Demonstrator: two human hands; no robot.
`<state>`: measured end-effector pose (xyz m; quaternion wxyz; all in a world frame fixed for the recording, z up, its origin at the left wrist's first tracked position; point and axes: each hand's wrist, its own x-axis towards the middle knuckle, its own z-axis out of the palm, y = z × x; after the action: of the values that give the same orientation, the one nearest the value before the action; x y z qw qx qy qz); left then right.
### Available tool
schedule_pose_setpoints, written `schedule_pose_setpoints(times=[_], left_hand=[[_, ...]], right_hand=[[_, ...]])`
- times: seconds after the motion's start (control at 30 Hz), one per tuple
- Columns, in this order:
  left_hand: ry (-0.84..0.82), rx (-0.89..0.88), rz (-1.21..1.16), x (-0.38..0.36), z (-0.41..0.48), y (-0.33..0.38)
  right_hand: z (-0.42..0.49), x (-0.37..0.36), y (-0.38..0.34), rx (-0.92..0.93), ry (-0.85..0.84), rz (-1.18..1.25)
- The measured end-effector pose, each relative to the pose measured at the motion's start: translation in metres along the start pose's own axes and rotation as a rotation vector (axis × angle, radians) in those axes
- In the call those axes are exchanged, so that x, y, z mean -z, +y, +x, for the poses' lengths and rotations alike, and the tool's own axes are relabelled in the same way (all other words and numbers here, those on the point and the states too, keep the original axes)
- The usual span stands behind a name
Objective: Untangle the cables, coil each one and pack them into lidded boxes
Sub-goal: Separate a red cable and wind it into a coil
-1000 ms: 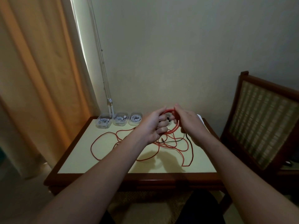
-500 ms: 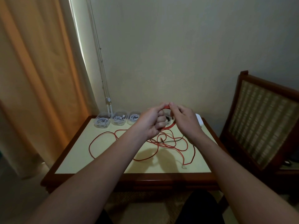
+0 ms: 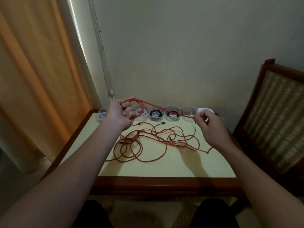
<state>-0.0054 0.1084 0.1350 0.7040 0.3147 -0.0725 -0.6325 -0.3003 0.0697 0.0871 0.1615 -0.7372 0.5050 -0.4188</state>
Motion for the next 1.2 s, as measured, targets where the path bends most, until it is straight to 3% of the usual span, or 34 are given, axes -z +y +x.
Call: schedule_pose_setpoints(times=[0.17, 0.23, 0.33, 0.5, 0.63, 0.83, 0.93, 1.03, 1.2], left_hand=[[0.028, -0.215, 0.147, -0.008, 0.016, -0.020], [0.032, -0.326, 0.354, -0.011, 0.018, -0.032], [0.057, -0.500, 0.781, -0.010, 0.018, -0.056], [-0.126, -0.528, 1.015, -0.010, 0.008, -0.086], [-0.289, -0.369, 0.970, -0.012, 0.001, -0.093], [-0.384, 0.051, 0.444, -0.028, -0.010, -0.082], [-0.399, 0.107, 0.304, -0.030, -0.013, -0.081], [-0.384, 0.112, 0.248, -0.033, -0.017, -0.083], [-0.347, 0.096, 0.290, -0.033, -0.017, -0.091]], right_hand=[[0.001, -0.015, 0.006, 0.189, -0.077, -0.425], [-0.001, -0.021, 0.002, 0.263, -0.130, -0.493], [-0.003, -0.027, -0.010, 0.380, -0.154, -0.458], [0.001, -0.032, -0.038, 0.413, -0.059, -0.301], [0.010, -0.026, -0.052, 0.315, 0.033, -0.096], [0.012, -0.021, -0.063, 0.046, 0.055, 0.091], [0.008, -0.024, -0.072, -0.093, -0.065, 0.237], [0.005, -0.029, -0.079, -0.087, -0.163, 0.376], [0.001, -0.034, -0.081, -0.075, -0.109, 0.283]])
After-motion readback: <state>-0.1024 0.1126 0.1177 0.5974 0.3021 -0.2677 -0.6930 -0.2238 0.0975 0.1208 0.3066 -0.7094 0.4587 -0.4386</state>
